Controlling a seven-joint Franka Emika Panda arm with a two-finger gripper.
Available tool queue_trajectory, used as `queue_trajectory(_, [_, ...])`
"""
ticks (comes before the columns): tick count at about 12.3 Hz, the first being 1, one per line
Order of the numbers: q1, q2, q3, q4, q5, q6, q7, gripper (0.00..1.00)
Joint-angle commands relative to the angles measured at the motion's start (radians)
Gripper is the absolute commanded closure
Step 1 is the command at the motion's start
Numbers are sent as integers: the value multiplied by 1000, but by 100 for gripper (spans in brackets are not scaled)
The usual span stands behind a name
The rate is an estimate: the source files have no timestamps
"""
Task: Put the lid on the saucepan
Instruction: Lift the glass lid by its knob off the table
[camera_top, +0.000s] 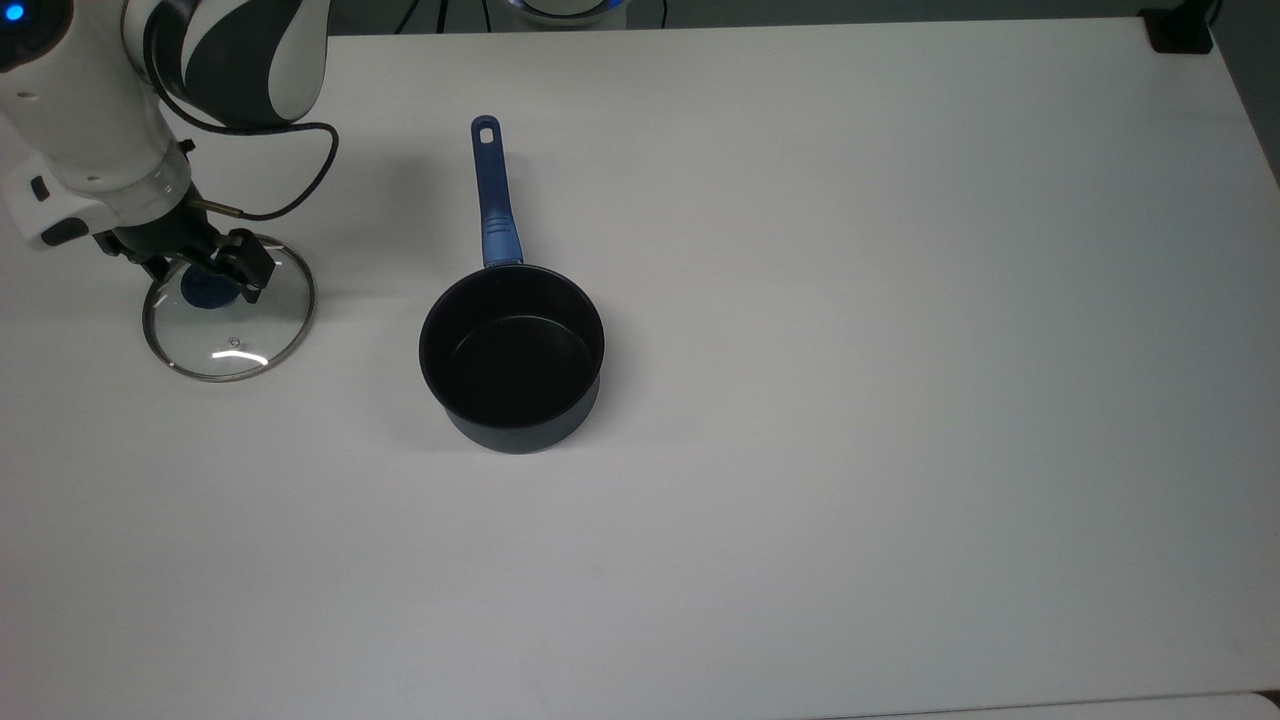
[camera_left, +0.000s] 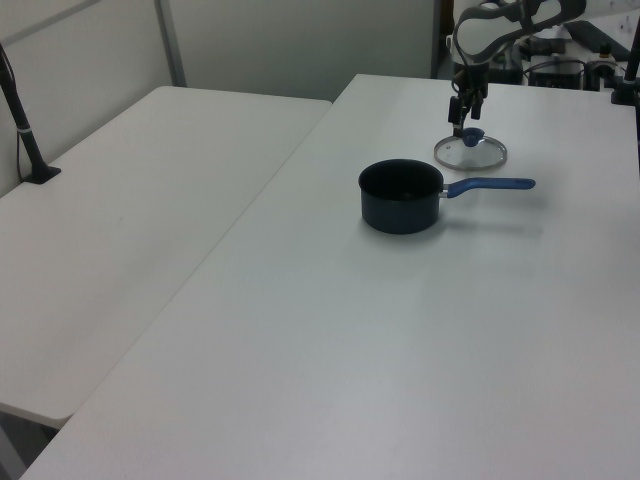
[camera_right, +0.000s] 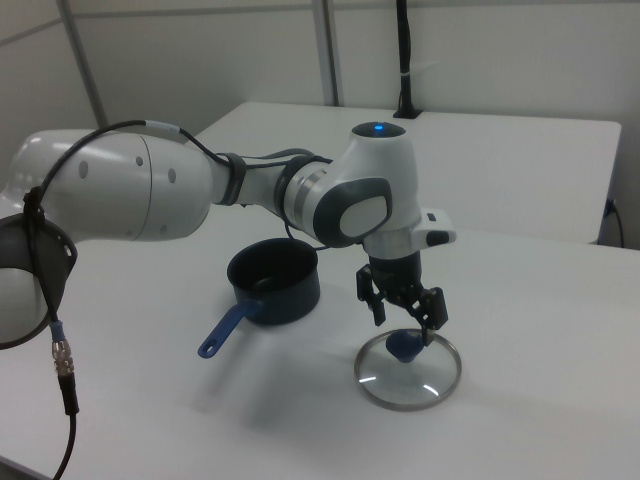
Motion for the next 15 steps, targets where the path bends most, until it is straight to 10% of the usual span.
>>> queue_trajectory(1, [11, -11, -6, -34, 6, -11, -43, 0])
queue_trajectory(15, [-3, 2, -8, -37, 3, -10, -145, 37])
